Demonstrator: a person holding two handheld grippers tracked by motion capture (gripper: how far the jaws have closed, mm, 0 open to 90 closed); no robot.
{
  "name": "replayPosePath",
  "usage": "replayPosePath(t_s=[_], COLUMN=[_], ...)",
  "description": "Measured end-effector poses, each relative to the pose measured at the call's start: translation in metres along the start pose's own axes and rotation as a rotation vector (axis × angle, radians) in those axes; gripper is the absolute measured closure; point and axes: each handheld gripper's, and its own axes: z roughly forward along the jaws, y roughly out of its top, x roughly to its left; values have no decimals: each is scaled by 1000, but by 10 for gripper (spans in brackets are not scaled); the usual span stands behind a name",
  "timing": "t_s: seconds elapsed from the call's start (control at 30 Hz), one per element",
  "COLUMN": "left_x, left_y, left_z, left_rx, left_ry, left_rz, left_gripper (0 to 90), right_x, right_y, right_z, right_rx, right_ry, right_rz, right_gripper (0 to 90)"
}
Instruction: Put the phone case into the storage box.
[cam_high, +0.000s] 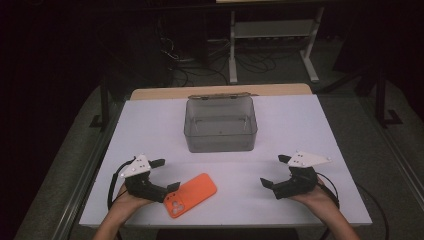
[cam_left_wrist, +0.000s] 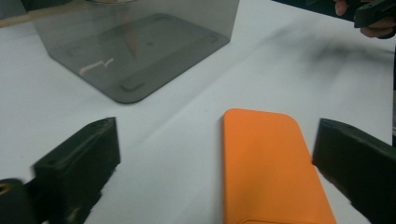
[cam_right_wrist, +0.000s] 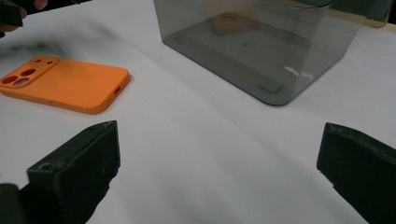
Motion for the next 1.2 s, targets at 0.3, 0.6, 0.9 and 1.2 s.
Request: replayPosePath(t_s=[0.3, 0.6, 0.9, 1.2], left_x=[4, 4, 6, 5], left_y=[-8, -5, 5, 14], left_z=[-1, -1, -2, 1], left_rx=[1, -8, 31, 57], left_ry=[-8, -21, -22, -15], left_rz=[-5, -14, -19, -13], left_gripper=[0, 0, 0, 0], right_x=[0, 0, -1, -1], right_y=[0, -1, -1, -1], right_z=[0, 0, 0, 0], right_rx=[4, 8, 7, 6], right_ry=[-3, -5, -7, -8], right_rz=[-2, -4, -1, 2], right_gripper=[0, 0, 0, 0])
